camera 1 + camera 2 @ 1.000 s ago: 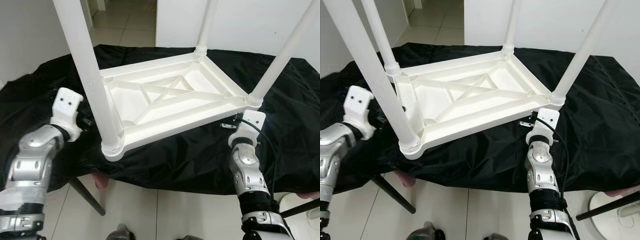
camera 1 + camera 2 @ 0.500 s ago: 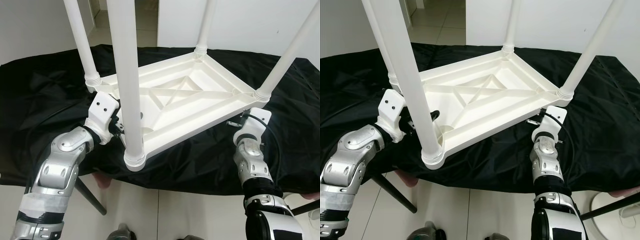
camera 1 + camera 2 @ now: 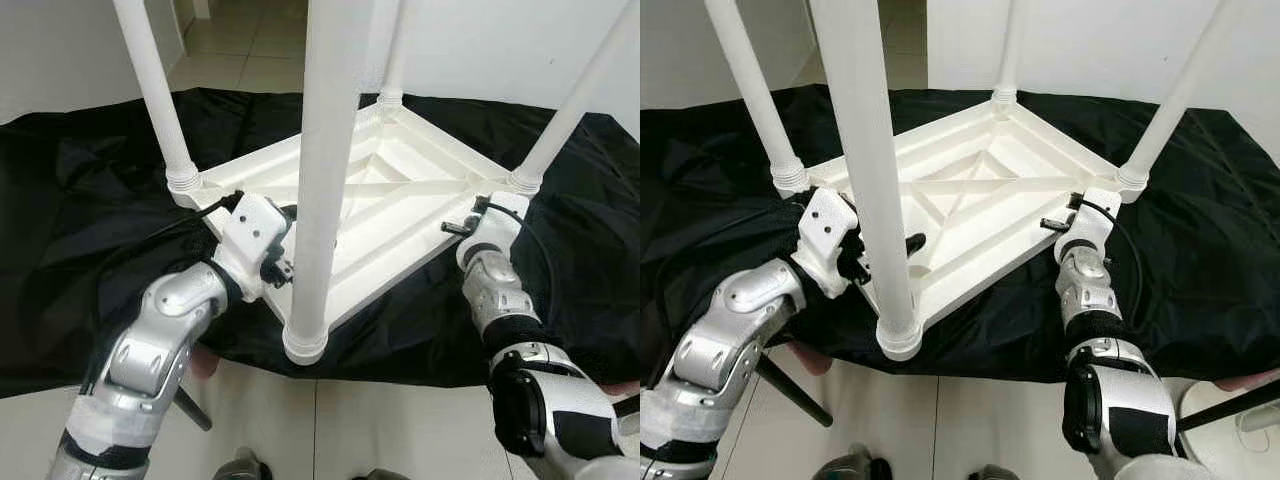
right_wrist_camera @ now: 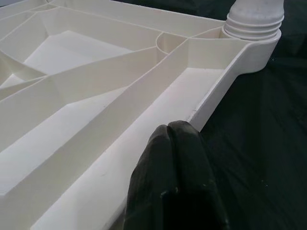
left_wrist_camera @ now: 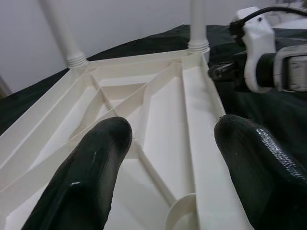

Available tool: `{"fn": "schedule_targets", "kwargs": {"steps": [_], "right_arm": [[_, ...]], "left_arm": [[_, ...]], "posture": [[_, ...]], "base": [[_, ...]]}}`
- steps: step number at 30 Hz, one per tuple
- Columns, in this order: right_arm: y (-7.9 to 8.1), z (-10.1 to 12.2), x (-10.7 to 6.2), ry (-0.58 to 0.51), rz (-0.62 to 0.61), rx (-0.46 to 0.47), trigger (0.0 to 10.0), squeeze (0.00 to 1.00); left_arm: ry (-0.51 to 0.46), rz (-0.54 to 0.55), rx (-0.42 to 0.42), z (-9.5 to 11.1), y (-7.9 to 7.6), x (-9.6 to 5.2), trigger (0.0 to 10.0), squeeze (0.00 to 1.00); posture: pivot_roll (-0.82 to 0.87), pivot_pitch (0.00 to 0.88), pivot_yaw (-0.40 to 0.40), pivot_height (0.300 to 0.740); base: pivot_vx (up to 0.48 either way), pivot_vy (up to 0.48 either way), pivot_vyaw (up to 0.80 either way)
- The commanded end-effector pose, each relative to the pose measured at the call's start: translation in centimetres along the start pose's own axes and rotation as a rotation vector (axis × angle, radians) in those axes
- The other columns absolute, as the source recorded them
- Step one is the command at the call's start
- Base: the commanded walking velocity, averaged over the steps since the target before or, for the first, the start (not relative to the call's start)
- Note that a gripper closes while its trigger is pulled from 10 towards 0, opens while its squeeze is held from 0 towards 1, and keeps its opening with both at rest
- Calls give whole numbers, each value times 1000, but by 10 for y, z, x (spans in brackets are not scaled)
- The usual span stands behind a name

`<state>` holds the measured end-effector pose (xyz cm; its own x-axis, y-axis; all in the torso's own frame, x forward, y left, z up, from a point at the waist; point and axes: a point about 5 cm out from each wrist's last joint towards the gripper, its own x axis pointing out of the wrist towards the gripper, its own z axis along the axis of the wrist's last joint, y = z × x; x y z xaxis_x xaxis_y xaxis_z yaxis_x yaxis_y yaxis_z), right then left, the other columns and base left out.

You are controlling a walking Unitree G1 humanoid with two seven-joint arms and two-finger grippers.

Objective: Building children table

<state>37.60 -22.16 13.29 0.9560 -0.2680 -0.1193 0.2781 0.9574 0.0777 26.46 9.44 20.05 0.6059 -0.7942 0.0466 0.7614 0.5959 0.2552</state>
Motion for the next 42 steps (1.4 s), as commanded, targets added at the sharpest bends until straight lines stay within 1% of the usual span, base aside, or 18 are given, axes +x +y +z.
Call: {"fn": "schedule_targets", "kwargs": {"steps": [1, 7, 10, 15, 18, 20, 23, 26, 28, 30, 31, 32, 33, 36, 37, 38, 39, 42], "right_arm": [[5, -10, -1, 58, 28, 19, 10000, 0], [15, -14, 1, 98, 98, 75, 10000, 0], [28, -16, -1, 114, 194, 103, 10000, 0], [37, -17, -2, 115, 263, 48, 10000, 0], [39, -16, -2, 108, 275, 24, 10000, 0], [41, -14, -1, 96, 286, -9, 10000, 0], [41, -14, -1, 92, 287, -16, 10000, 0], [36, -6, 0, 11, 263, -37, 10000, 0], [26, 4, -1, -108, 202, -42, 10000, 0], [17, 8, -4, -185, 164, -39, 10000, 0], [17, 8, -4, -185, 164, -39, 10000, 0], [14, 8, -5, -201, 155, -32, 10000, 0], [14, 8, -5, -201, 155, -32, 10000, 0], [4, 4, -11, -231, 120, -37, 10000, 0], [4, 4, -11, -231, 120, -37, 10000, 0], [1, 1, -14, -243, 108, -33, 10000, 0], [1, 1, -14, -243, 108, -33, 10000, 0], [-4, -7, -29, -283, 100, -31, 10000, 0]], "left_arm": [[-14, -137, -8, 3, -14, 1, 10000, 0], [-20, -182, -25, 7, -21, -4, 10000, 0], [-36, -209, -41, 12, -24, -6, 10000, 0], [-35, -243, -59, 13, -28, -7, 10000, 0], [-31, -258, -71, 13, -30, -8, 10000, 0], [-32, -298, -82, 15, -34, -9, 10000, 0], [-31, -307, -87, 15, -35, -10, 10000, 0], [-38, -300, -93, 17, -34, -9, 10000, 0], [-13, -188, -56, 11, -18, -4, 10000, 0], [19, -48, -29, 6, 6, -1, 10000, 0], [19, -48, -29, 6, 6, -1, 10000, 0], [25, -6, -15, 5, 14, -2, 10000, 0], [25, -6, -15, 5, 14, -2, 10000, 0], [40, 88, 17, 4, 37, -5, 10000, 0], [40, 88, 17, 4, 37, -5, 10000, 0], [55, 103, 38, 4, 45, -7, 10000, 0], [55, 103, 38, 4, 45, -7, 10000, 0], [84, 120, 71, 2, 60, -10, 10000, 0]], "posture": [[69, 27, -11, 740], [75, 22, -14, 740], [76, 19, -14, 740], [71, 15, -10, 740], [70, 14, -10, 740], [66, 15, -12, 740], [66, 15, -12, 740], [64, 18, -14, 740], [65, 20, -18, 740], [62, 22, -17, 740], [62, 22, -17, 740], [62, 22, -17, 740], [62, 22, -17, 740], [56, 26, -10, 740], [56, 26, -10, 740], [55, 31, -11, 740], [55, 31, -11, 740], [51, 33, -7, 740]], "base": [[0, 0, 0], [0, 0, 0], [0, 0, 0], [0, 0, 0], [0, 0, 0], [0, 0, 0], [0, 0, 0], [0, 0, 0], [0, 0, 0], [0, 0, 0], [0, 0, 0], [0, 0, 0], [0, 0, 0], [0, 0, 0], [0, 0, 0], [0, 0, 0], [0, 0, 0], [0, 0, 0]]}}
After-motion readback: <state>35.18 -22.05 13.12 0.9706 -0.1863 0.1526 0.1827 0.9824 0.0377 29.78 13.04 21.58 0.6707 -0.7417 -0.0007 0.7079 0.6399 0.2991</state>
